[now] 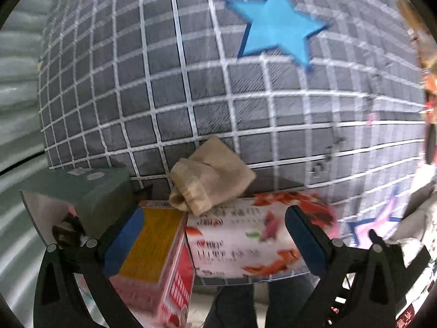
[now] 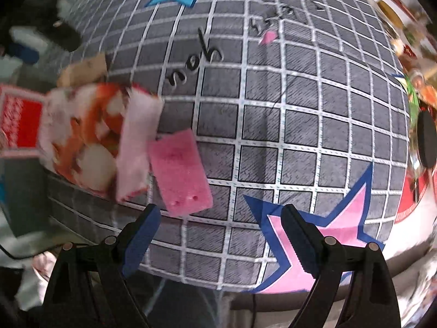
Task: Organize soft objects
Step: 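Move both tools back toward the remaining items on the bed, then grasp the beige sock with the left tool while the right tool grasps the pink foam sponge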
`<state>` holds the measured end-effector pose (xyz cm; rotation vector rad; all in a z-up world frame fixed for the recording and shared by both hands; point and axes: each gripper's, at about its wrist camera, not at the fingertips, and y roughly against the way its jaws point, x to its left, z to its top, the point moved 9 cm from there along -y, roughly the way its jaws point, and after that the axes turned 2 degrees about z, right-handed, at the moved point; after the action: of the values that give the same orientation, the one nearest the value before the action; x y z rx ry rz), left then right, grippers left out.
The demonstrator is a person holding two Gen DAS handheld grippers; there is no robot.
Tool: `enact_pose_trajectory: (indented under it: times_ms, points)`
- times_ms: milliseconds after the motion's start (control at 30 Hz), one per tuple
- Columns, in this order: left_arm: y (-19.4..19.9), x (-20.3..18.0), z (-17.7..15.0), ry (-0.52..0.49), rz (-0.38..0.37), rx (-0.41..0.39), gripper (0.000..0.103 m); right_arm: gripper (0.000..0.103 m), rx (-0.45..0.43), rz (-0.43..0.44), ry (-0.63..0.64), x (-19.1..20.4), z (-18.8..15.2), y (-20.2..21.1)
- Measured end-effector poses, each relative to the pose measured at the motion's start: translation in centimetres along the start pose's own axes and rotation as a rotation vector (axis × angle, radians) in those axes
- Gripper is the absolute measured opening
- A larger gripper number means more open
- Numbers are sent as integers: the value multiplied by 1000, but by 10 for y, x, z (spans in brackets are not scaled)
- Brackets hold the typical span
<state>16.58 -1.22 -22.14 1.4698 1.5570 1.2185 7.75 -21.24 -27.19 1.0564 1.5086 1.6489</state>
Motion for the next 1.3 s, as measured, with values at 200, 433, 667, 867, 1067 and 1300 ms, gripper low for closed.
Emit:
enact_pose_trajectory:
  times_ms: [200, 433, 667, 867, 1067, 1300]
  points:
    - [-33, 0, 8, 51, 42, 115, 103, 91, -8, 44, 38, 10, 1, -20]
    - [-63, -1, 4, 116, 10, 231, 103, 91, -6, 13, 72, 9, 1, -41]
    - [-82, -1, 1, 211, -82, 226, 103, 91, -68, -85, 73, -9, 24, -38]
    - [-80, 3, 16, 245, -122, 155, 103, 91, -77, -77, -24, -49, 45, -35]
    - [-57, -1, 44, 181, -119, 60, 103, 91, -84, -88, -108, -96, 63, -29]
    - [-52, -5, 33, 159, -67, 76, 103, 91, -78, -24, -147, -122, 66, -24]
